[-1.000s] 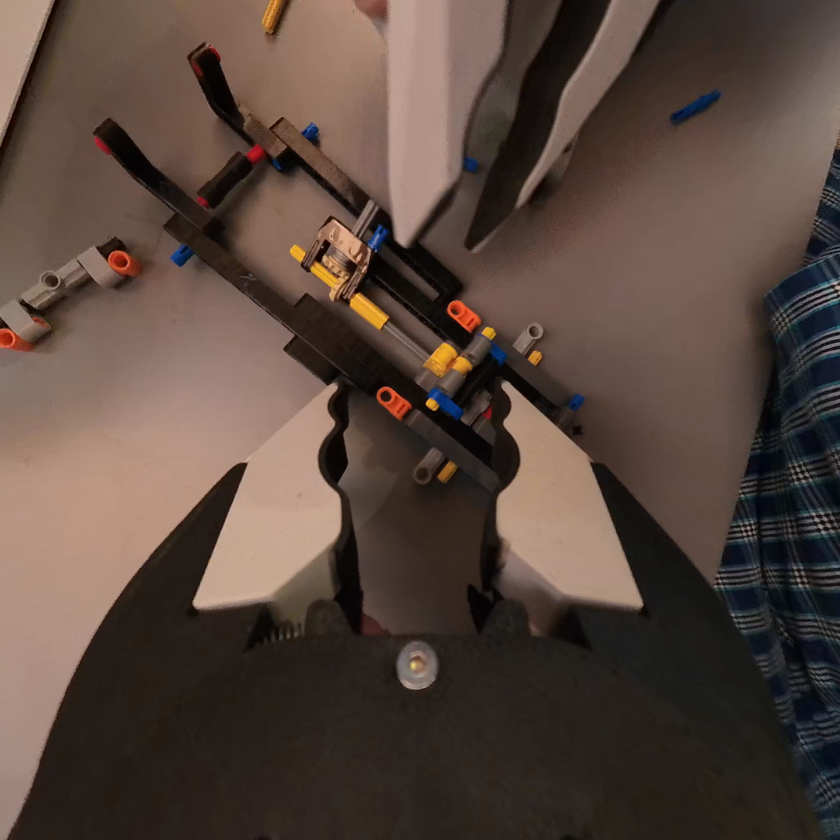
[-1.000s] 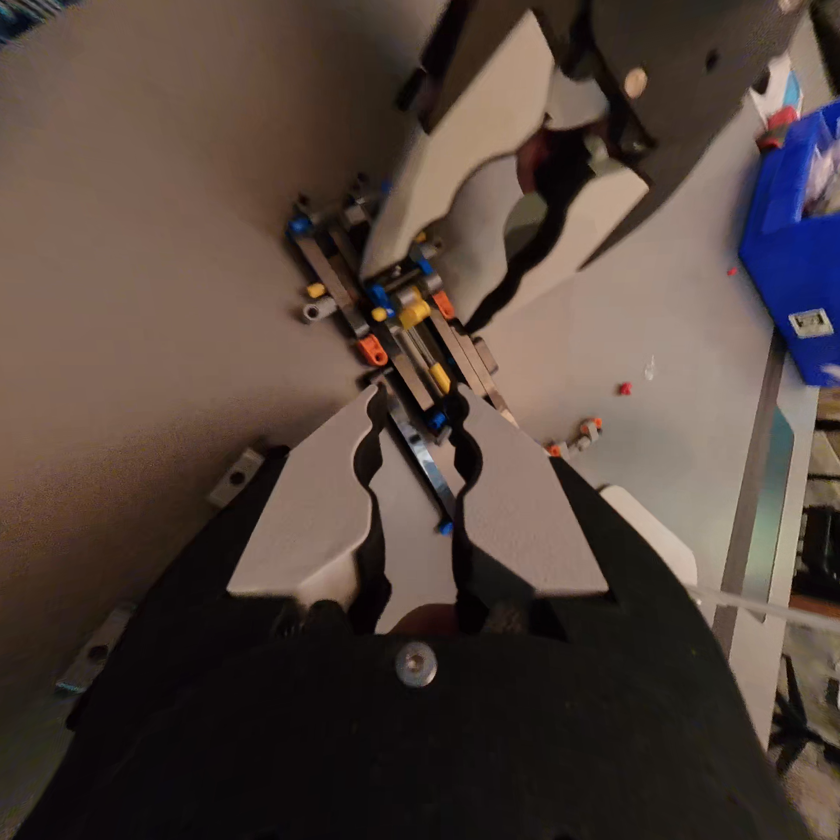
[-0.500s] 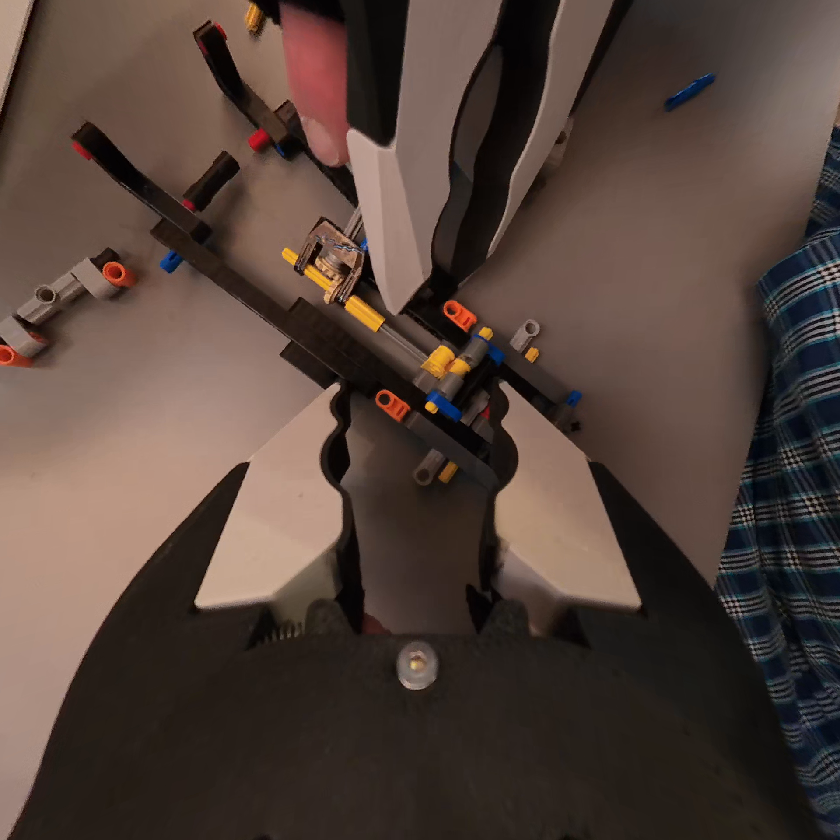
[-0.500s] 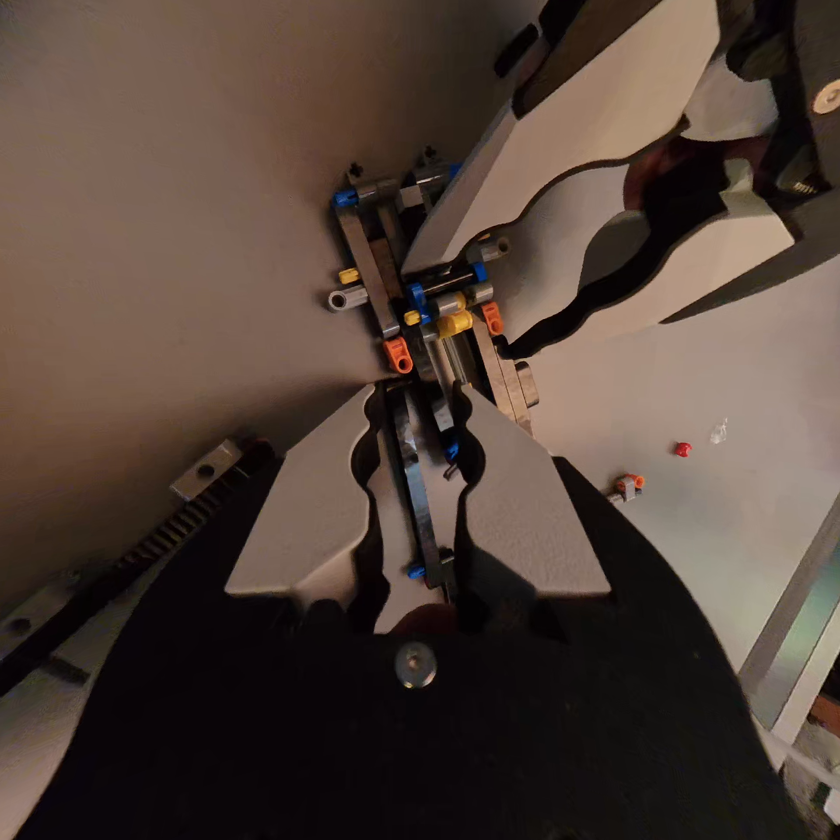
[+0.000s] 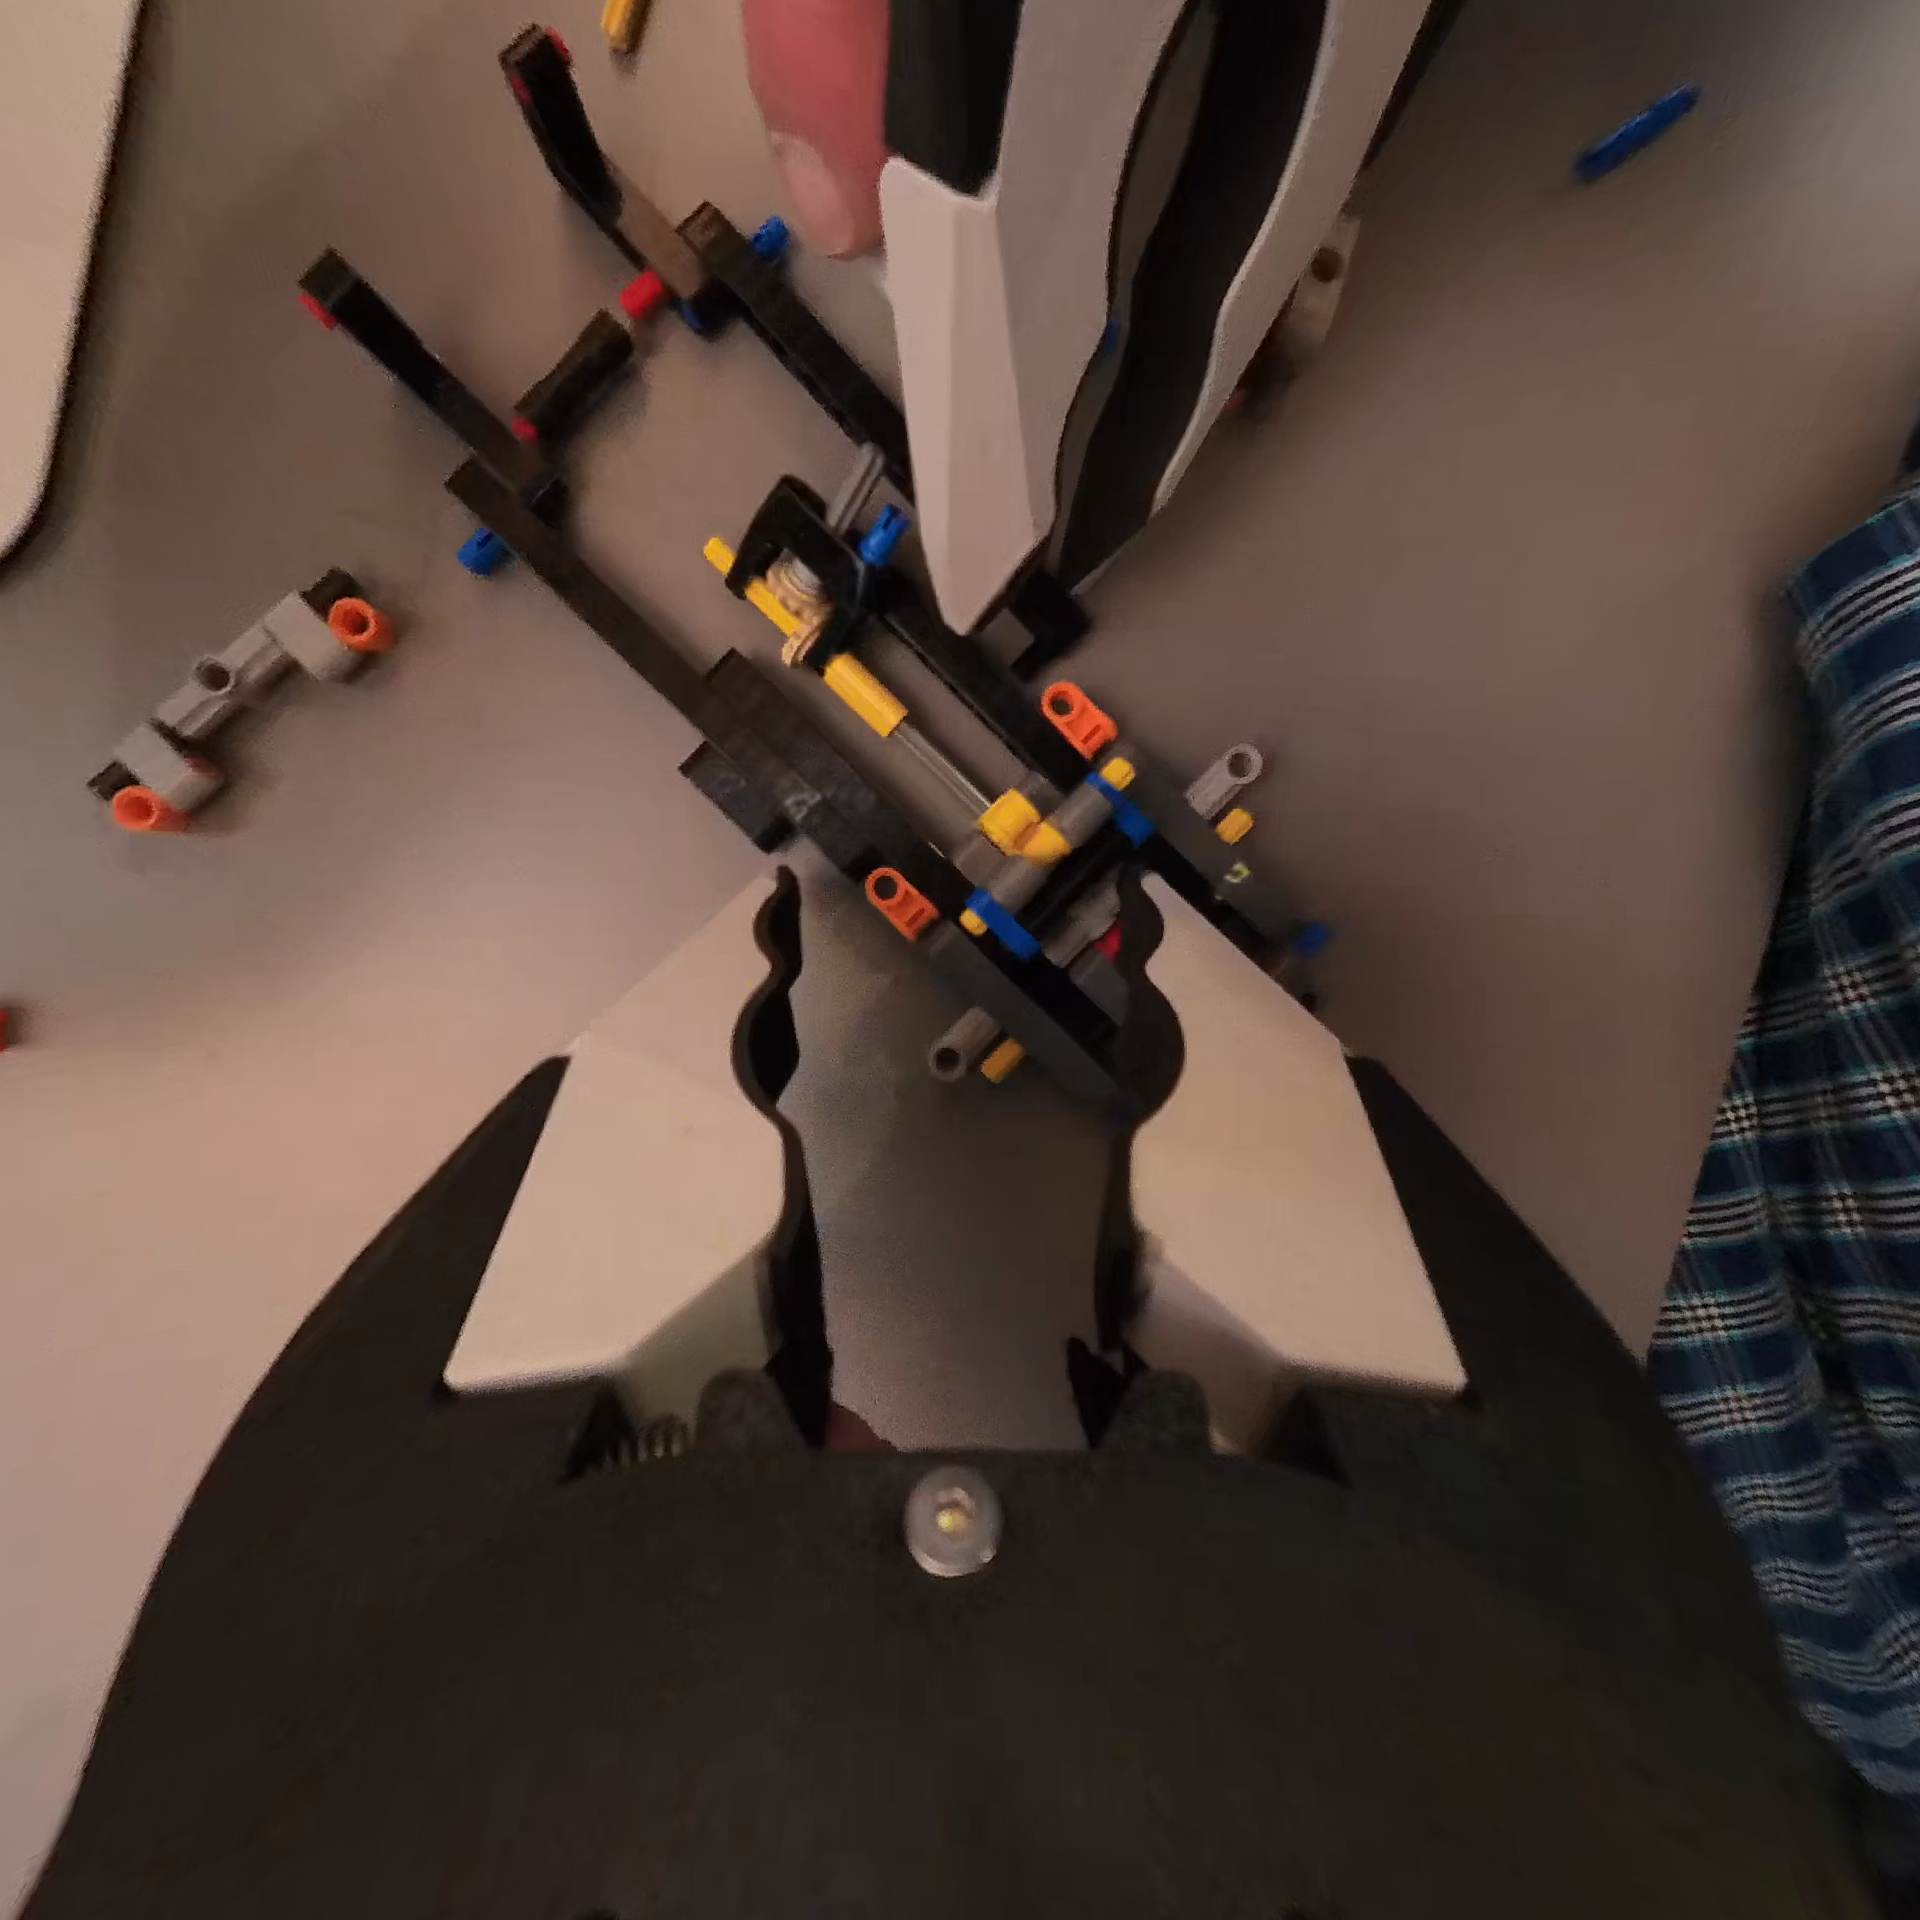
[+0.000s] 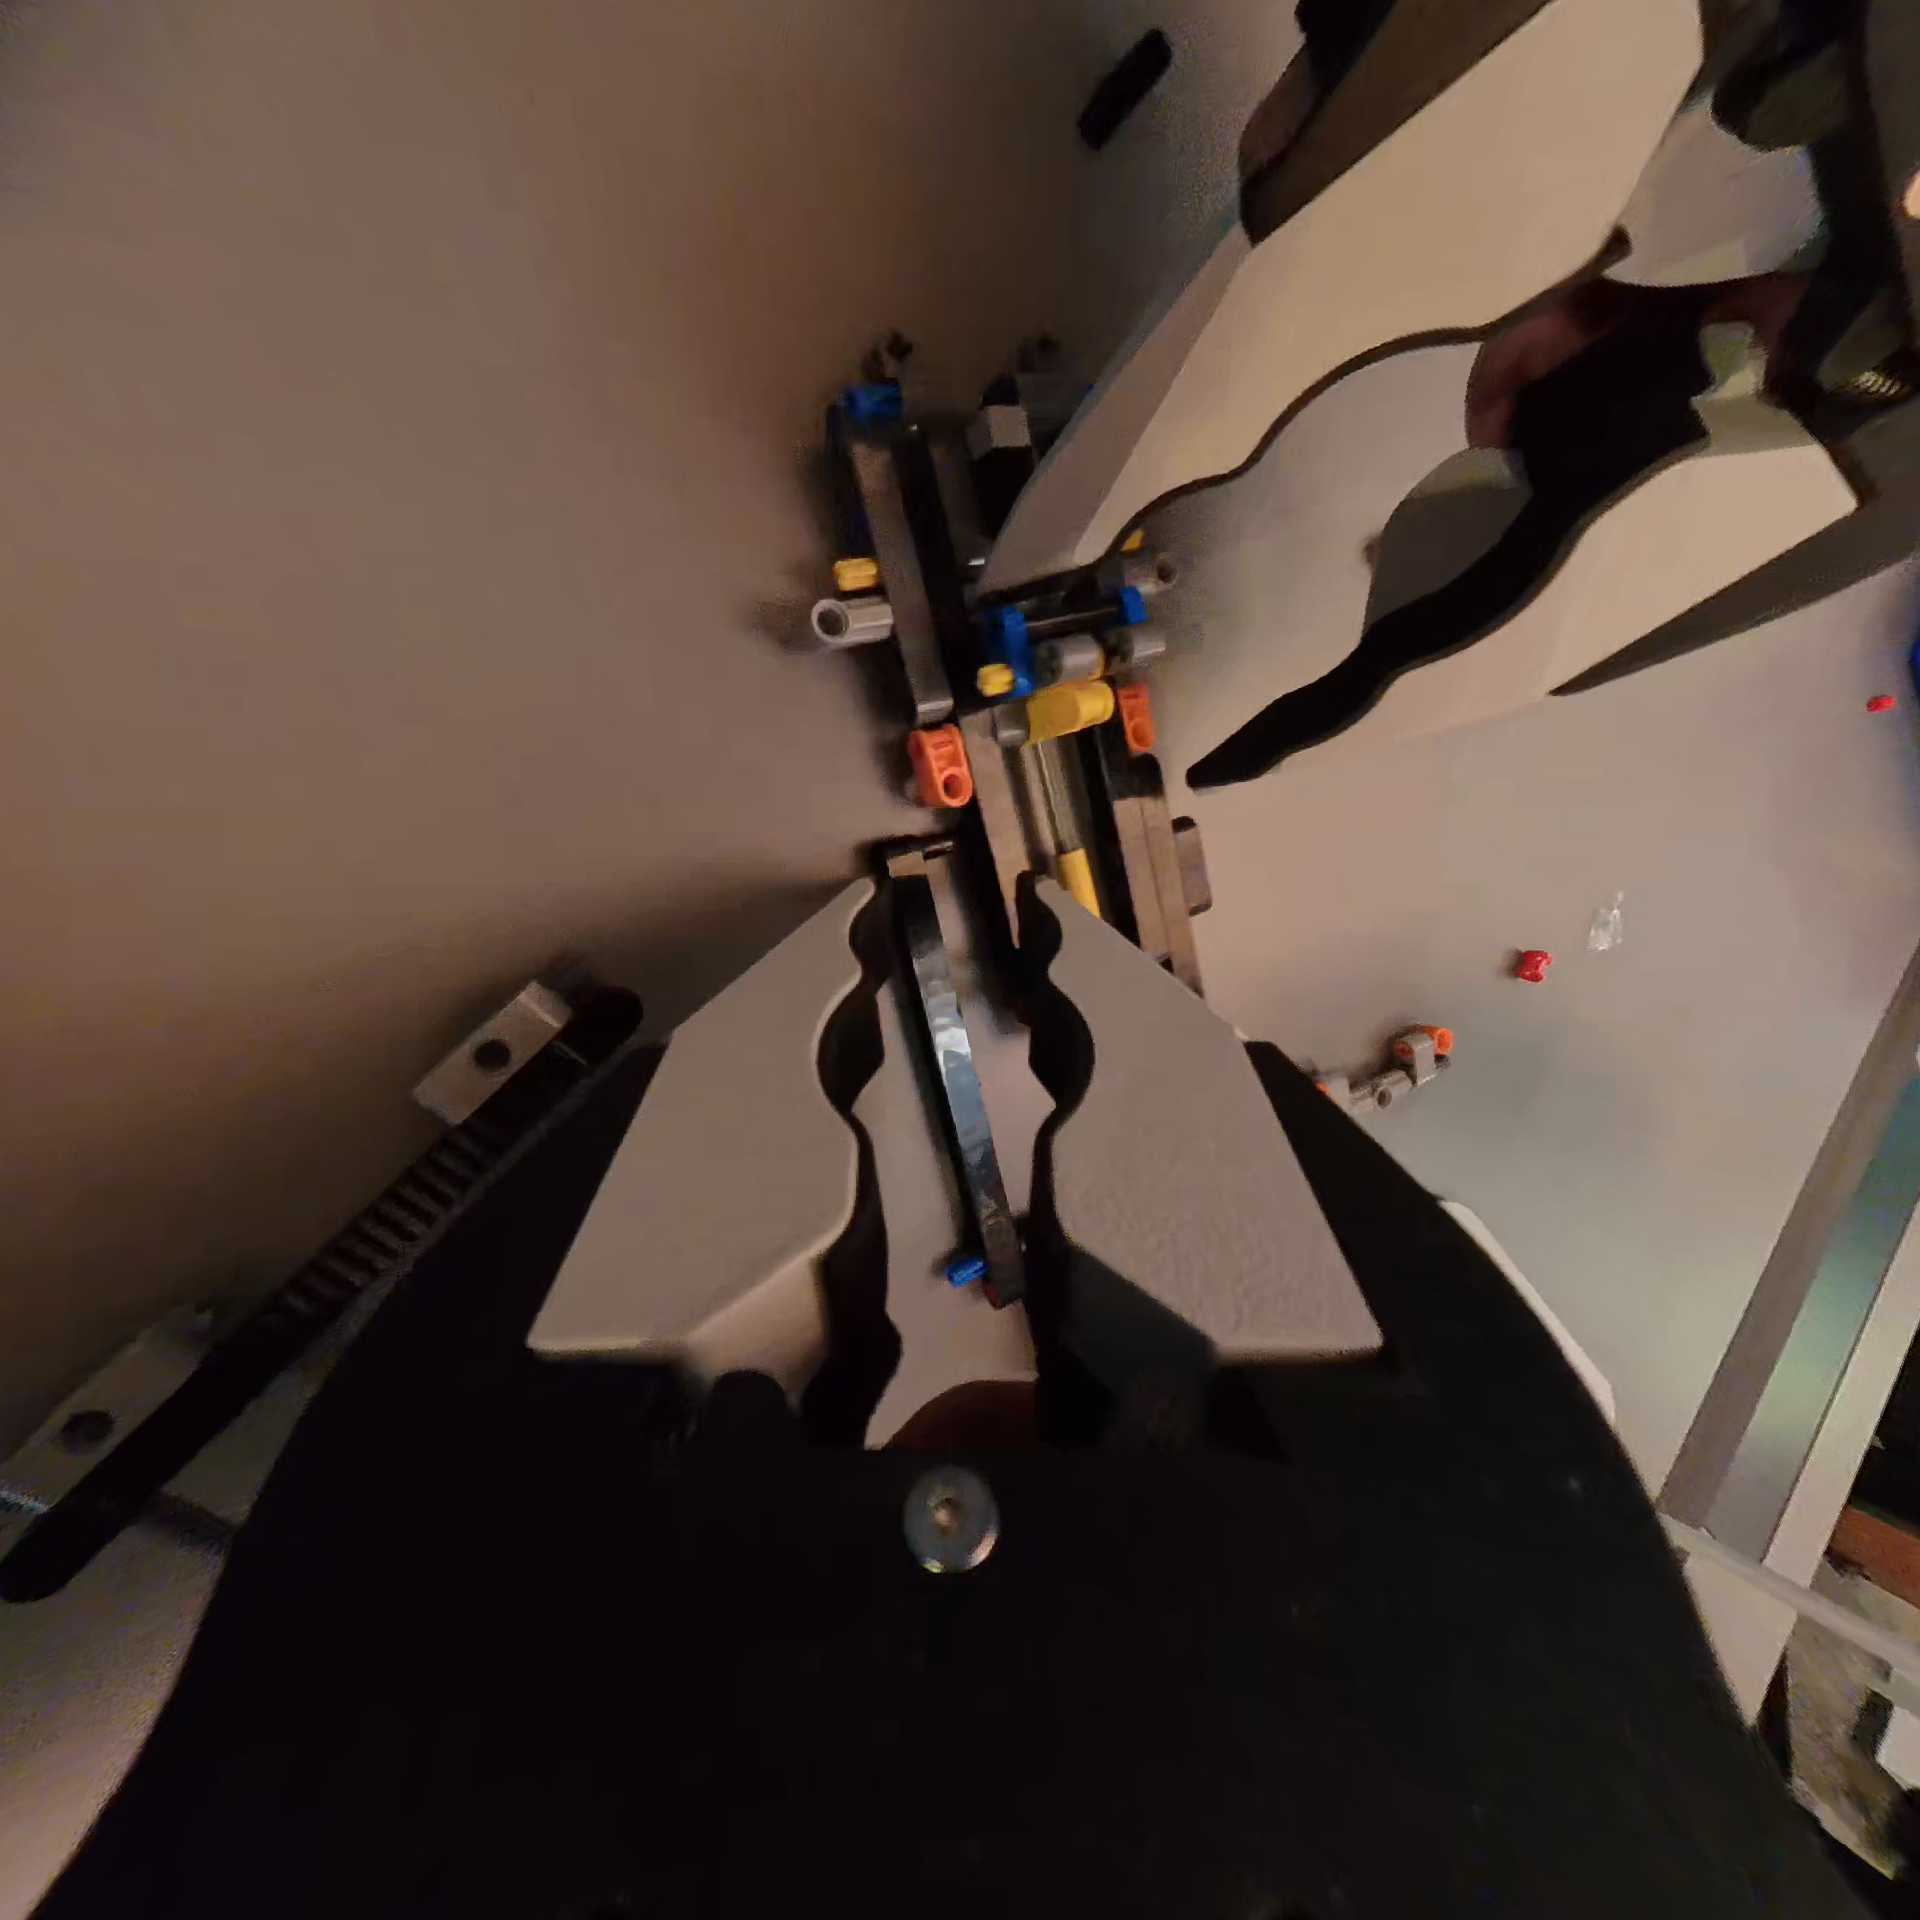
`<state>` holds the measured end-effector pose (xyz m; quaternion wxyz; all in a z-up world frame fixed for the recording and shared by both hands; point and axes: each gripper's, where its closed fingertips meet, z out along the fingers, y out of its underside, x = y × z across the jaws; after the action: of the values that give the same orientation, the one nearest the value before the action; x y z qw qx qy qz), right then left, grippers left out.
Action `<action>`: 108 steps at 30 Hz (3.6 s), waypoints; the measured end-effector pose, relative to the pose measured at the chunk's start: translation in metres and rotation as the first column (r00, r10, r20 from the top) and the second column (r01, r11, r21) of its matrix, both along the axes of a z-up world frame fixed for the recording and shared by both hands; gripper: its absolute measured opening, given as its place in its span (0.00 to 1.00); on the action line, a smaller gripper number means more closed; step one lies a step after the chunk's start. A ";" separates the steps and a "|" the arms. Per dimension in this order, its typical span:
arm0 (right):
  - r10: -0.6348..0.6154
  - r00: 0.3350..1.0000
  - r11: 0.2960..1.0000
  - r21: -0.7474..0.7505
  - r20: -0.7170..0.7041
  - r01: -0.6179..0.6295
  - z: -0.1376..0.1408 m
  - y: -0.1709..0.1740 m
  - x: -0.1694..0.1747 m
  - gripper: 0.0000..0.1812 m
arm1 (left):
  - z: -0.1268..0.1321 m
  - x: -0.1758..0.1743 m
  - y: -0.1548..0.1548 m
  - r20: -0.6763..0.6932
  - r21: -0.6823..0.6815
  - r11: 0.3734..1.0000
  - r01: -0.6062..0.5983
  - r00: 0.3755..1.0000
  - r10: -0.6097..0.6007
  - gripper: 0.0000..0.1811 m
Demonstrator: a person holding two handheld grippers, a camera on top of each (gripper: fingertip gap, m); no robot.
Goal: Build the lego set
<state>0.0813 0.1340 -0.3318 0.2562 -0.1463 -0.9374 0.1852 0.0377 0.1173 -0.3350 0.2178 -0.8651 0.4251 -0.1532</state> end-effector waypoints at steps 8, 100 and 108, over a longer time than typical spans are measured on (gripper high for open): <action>0.007 1.000 1.000 0.023 -0.006 -0.006 -0.008 0.001 0.000 0.04 | 0.006 0.005 -0.007 -0.005 0.039 0.992 -0.119 0.993 0.120 0.34; -0.182 0.983 0.980 0.073 -0.024 0.183 -0.008 0.006 -0.017 0.02 | -0.008 0.024 0.012 0.027 0.097 0.991 -0.088 0.996 0.086 0.17; -0.252 0.967 0.963 0.093 -0.034 0.254 -0.008 0.006 -0.019 0.02 | -0.006 0.022 0.013 0.081 0.081 0.987 -0.139 0.988 0.132 0.17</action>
<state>0.0624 0.1402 -0.3395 0.2949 -0.2500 -0.9160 0.1069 0.0600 0.1306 -0.3414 0.2810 -0.8753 0.3629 -0.1521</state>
